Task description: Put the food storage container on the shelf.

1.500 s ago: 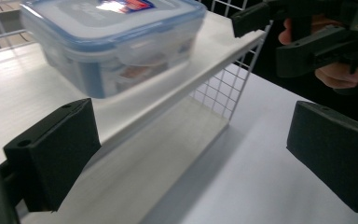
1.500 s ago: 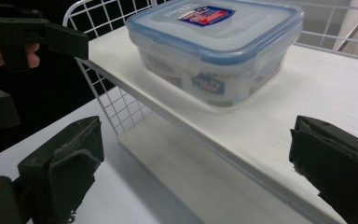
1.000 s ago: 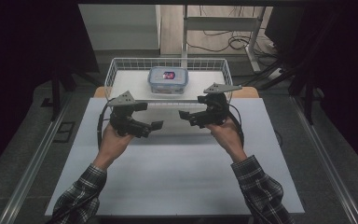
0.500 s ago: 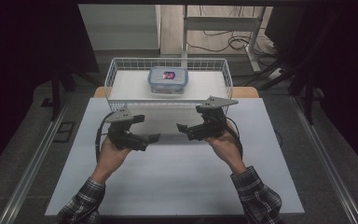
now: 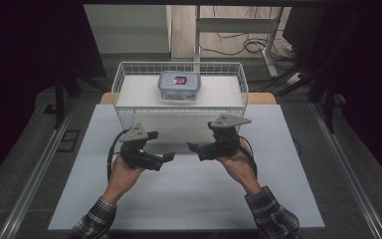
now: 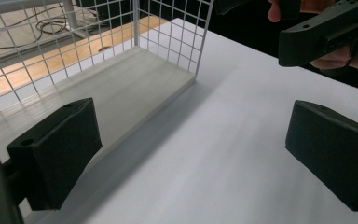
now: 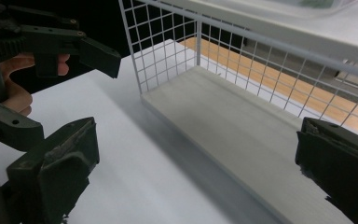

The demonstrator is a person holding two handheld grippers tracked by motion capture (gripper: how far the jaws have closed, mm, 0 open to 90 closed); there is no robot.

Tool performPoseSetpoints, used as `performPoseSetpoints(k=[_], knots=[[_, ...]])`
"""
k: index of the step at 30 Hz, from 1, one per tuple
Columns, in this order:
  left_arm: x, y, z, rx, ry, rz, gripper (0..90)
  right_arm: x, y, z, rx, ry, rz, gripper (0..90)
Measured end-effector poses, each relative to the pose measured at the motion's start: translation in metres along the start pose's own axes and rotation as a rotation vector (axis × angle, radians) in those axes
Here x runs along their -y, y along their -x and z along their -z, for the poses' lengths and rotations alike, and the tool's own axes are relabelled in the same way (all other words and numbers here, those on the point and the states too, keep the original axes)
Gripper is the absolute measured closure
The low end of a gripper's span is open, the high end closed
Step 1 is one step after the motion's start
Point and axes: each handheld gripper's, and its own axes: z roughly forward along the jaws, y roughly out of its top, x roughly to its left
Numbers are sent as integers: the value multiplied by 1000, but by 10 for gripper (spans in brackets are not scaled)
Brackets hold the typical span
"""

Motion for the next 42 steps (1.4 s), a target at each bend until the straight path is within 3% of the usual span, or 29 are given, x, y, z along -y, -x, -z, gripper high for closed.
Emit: performPoseSetpoints(k=[31, 38, 42], knots=[[46, 18, 22, -57, -8, 25, 31, 37, -14, 18, 37, -51, 38, 0], [63, 19, 20, -69, -36, 31, 33, 45, -16, 23, 22, -73, 12, 11], [69, 21, 20, -73, -45, 29, 32, 51, -20, 22, 28, -86, 29, 11]])
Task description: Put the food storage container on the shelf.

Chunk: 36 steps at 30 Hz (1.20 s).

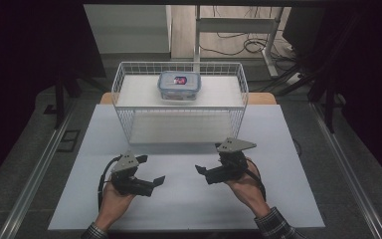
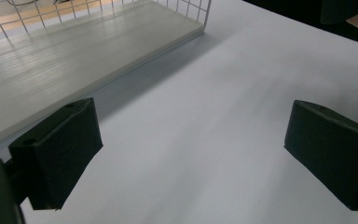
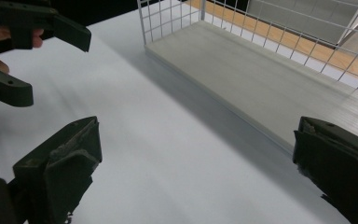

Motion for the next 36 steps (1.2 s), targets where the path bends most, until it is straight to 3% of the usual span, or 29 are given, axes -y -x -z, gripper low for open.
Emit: performPoseSetpoints(k=[7, 15, 36], knots=[[7, 6, 3, -13, -12, -18, 32, 11, -5, -2, -20, 7, 6, 9], [16, 8, 7, -21, -27, -14, 32, 23, -8, -4, -30, -26, 4, 9], [38, 6, 30, -60, -55, 15, 30, 58, -4, 15, 20, -67, 3, 0]])
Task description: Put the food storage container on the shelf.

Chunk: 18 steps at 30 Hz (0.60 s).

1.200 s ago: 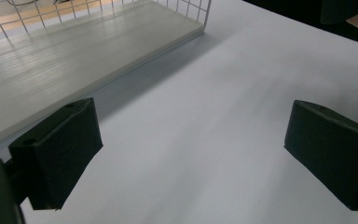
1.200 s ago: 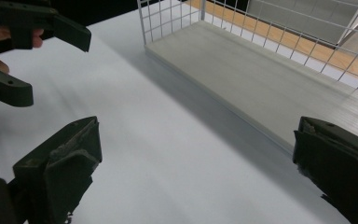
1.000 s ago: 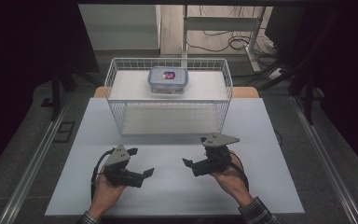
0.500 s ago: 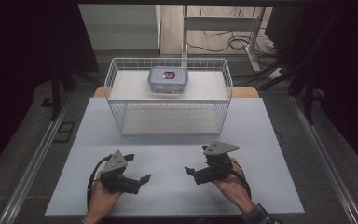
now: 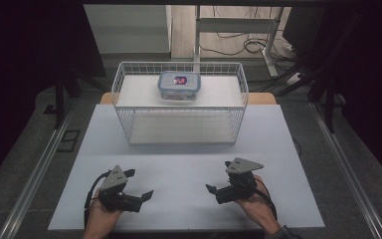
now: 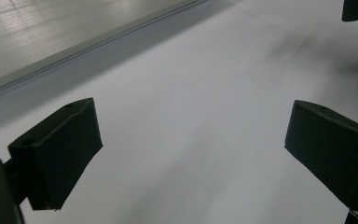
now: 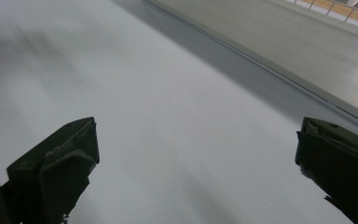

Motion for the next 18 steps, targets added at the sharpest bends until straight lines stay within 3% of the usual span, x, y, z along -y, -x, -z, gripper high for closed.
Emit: performPoseSetpoints(k=[18], knots=[[19, -8, 24, -47, -19, 27, 29, 20, 5, 23, 59, -7, -7, 0]])
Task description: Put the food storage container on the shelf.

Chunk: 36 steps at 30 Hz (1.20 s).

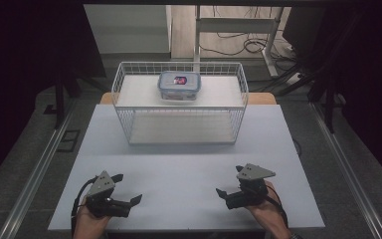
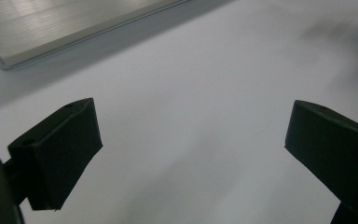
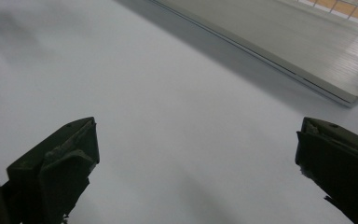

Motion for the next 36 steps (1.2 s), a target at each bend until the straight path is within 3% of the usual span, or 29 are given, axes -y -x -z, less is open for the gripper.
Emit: performPoseSetpoints(k=[10, 24, 30, 34, 36], knots=[[14, -4, 13, -53, -39, -5, 35, 15, 9, 14, 44, -10, -26, 0], [33, -9, 24, -90, -95, 3, 28, 38, 21, 33, 113, -38, -71, 0], [42, -13, 26, -80, -125, 24, 23, 52, 24, 38, 125, -69, -98, 0], [48, -15, 22, -64, -170, 38, 15, 59, 25, 38, 116, -114, -113, 0], [48, -16, 22, -61, -170, 45, 9, 62, 25, 36, 107, -140, -118, 0]])
